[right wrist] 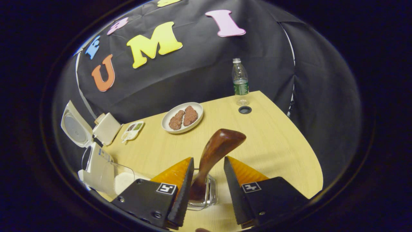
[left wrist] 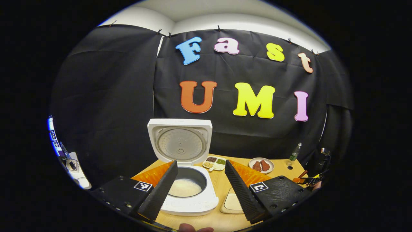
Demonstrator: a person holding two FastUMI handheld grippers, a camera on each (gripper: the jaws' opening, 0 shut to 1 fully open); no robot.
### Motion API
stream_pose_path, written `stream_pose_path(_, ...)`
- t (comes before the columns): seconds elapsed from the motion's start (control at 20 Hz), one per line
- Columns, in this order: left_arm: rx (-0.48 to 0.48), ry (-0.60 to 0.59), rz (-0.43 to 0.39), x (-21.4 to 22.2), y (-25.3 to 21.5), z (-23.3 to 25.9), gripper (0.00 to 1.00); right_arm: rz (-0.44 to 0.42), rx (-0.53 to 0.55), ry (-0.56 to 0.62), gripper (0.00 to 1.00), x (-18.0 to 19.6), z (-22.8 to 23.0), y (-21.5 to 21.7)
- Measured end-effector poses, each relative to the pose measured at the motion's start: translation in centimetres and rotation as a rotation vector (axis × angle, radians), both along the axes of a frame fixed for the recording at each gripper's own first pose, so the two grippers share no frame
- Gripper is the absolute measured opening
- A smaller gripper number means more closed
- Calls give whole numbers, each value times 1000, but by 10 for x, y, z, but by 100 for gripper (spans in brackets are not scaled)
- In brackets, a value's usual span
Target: Close the left gripper, press the button to open the rice cooker; take a wooden spoon from the chopstick holder with the right hand, scoop a spoonful of rice and pour it into the rice cooker, then put the wooden spoon back into the chopstick holder.
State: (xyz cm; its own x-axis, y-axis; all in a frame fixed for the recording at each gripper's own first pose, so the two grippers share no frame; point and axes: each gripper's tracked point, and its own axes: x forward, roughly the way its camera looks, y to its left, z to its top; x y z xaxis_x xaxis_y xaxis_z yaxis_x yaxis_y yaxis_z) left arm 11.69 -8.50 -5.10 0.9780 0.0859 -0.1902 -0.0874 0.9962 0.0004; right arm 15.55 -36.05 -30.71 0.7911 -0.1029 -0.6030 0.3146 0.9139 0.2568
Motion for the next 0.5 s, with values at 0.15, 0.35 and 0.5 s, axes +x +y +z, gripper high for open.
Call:
stream_pose_path(0.15,-6,19,8,-8,5,-6,94,-6,13,-19,25,4,5,1)
stream_pose_path(0.35,-13,5,18,-21,19,-4,94,4,18,-22,18,-4,14,16)
stream_pose_path(0.5,-24,-6,26,-32,31,-1,94,-5,-28,-48,12,-7,36,24)
